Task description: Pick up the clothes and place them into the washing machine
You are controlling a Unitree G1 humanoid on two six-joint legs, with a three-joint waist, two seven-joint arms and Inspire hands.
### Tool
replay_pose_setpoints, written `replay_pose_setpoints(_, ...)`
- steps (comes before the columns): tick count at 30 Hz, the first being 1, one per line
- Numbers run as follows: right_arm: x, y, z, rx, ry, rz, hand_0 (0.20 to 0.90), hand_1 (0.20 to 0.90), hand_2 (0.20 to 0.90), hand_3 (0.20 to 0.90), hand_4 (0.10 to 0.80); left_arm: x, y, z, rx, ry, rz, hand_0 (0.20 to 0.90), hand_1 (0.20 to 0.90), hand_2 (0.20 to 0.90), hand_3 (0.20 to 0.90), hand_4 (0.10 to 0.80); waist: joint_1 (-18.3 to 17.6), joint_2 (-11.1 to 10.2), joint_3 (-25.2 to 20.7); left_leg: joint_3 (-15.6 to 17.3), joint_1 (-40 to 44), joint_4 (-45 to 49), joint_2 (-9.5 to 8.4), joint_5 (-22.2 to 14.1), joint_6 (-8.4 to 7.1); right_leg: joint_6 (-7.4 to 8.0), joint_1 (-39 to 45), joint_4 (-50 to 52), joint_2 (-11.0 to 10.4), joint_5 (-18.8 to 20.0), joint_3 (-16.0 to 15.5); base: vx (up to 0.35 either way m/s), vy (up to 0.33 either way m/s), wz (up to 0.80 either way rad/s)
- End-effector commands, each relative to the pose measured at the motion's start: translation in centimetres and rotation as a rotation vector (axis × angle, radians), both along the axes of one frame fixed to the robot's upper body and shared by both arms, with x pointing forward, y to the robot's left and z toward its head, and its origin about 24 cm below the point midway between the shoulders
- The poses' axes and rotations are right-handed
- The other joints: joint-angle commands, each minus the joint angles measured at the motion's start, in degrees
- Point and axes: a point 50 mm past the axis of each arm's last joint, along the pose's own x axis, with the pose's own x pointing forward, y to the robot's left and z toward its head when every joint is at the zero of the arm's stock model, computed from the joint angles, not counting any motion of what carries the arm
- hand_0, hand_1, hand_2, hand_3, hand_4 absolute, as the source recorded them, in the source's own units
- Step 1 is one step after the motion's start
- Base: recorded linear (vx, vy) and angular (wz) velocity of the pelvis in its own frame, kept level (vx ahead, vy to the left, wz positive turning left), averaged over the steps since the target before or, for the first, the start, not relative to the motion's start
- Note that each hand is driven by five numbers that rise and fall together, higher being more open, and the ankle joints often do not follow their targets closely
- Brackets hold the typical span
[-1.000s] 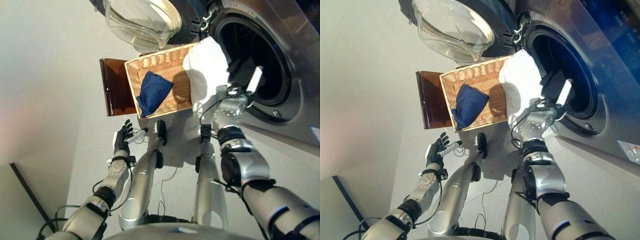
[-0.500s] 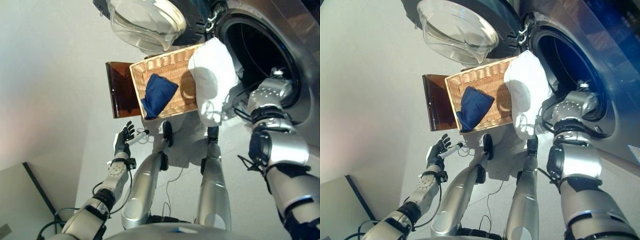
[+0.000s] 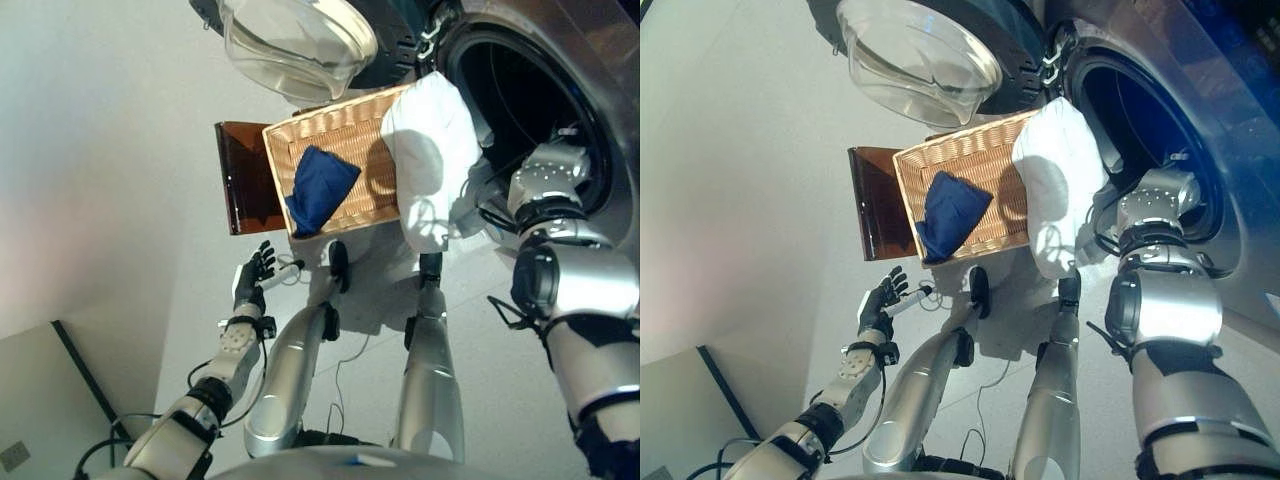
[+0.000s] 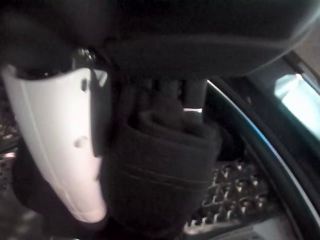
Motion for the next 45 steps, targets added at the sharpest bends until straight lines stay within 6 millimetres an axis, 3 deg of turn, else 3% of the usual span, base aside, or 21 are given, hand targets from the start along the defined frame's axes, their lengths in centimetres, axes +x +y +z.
replay_pose_setpoints(1, -3.7, -3.3, 11.7, -0.329, -0.234, -0.163, 0.321, 0.321, 0.321, 0.321, 0.386, -1.1, 0.4, 0.0, 0.008, -0.033, -0.014, 0.9, 0.9, 0.9, 0.9, 0.8, 0.6, 4.7, -3.4, -1.4, -2.2, 0.1, 2.35, 0.3, -6.68, -2.93, 0.8, 11.6, 0.0, -11.2, 0.9, 0.015, 0.012, 0.04)
replay_pose_setpoints(2, -3.6, -3.4, 11.4, -0.334, -0.203, -0.167, 0.9, 0.9, 0.9, 0.9, 0.8, -1.1, 0.5, -0.1, 0.01, -0.032, -0.01, 0.9, 0.9, 0.9, 0.9, 0.8, 0.6, 4.6, -3.4, -1.5, -1.9, 0.1, 2.12, -0.2, -6.73, -2.92, 1.1, 11.7, -0.2, -11.6, 0.9, 0.0, 0.0, 0.0)
replay_pose_setpoints(5, -2.9, -2.4, 11.3, -0.337, -0.175, -0.135, 0.9, 0.9, 0.9, 0.9, 0.8, -0.8, 0.7, 0.1, 0.021, -0.034, 0.006, 0.9, 0.9, 0.9, 0.9, 0.8, 0.6, 4.4, -3.1, -1.4, -2.3, -0.2, 2.31, 0.4, -6.54, -3.02, 0.4, 11.7, 0.1, -10.9, 1.0, -0.018, 0.005, 0.0)
replay_pose_setpoints(28, -1.4, 0.1, 10.2, -0.336, -0.179, -0.07, 0.9, 0.9, 0.9, 0.9, 0.8, -0.8, 1.0, 0.0, 0.004, -0.026, 0.042, 0.9, 0.9, 0.9, 0.9, 0.8, 0.2, 4.1, -2.5, -0.9, -2.4, -0.4, 2.26, 0.6, -6.28, -3.1, -0.2, 11.7, 0.3, -10.3, 1.6, 0.0, 0.0, 0.0)
replay_pose_setpoints(33, -0.8, 1.4, 9.1, -0.317, -0.174, -0.049, 0.9, 0.9, 0.9, 0.9, 0.8, -0.8, 1.0, -0.2, 0.006, -0.014, 0.052, 0.9, 0.9, 0.9, 0.9, 0.8, 0.1, 4.0, -2.4, -0.6, -2.3, -0.3, 2.4, 0.6, -6.22, -3.12, -0.1, 11.6, 0.5, -10.3, 1.9, 0.0, 0.0, 0.0)
replay_pose_setpoints(39, 0.3, 5.3, 7.2, -0.462, -0.022, -0.051, 0.9, 0.9, 0.9, 0.9, 0.8, -0.5, 1.1, 0.0, 0.016, -0.016, 0.091, 0.9, 0.9, 0.9, 0.9, 0.8, -0.5, 3.3, -2.0, -0.5, -1.9, 0.0, 2.42, 0.1, -6.01, -3.17, 0.5, 11.7, 0.6, -10.8, 1.9, -0.004, -0.001, -0.01)
replay_pose_setpoints(44, 1.4, 11.0, 4.1, -0.714, 0.156, 0.014, 0.9, 0.9, 0.9, 0.9, 0.8, 0.3, 1.1, 1.1, 0.029, -0.069, 0.128, 0.9, 0.9, 0.9, 0.9, 0.8, -0.9, 2.6, -1.3, -0.2, -2.1, 0.1, 2.89, 0.5, -5.81, -3.22, 0.5, 11.2, 1.0, -10.0, 1.6, -0.001, -0.002, -0.01)
replay_pose_setpoints(45, 1.4, 11.1, 4.0, -0.715, 0.158, 0.014, 0.9, 0.9, 0.9, 0.9, 0.8, 0.3, 1.1, 1.1, 0.03, -0.068, 0.129, 0.9, 0.9, 0.9, 0.9, 0.8, -1.0, 2.6, -1.3, -0.2, -2.1, 0.1, 2.9, 0.5, -5.81, -3.22, 0.6, 11.2, 1.0, -9.9, 1.6, 0.001, -0.008, -0.04)
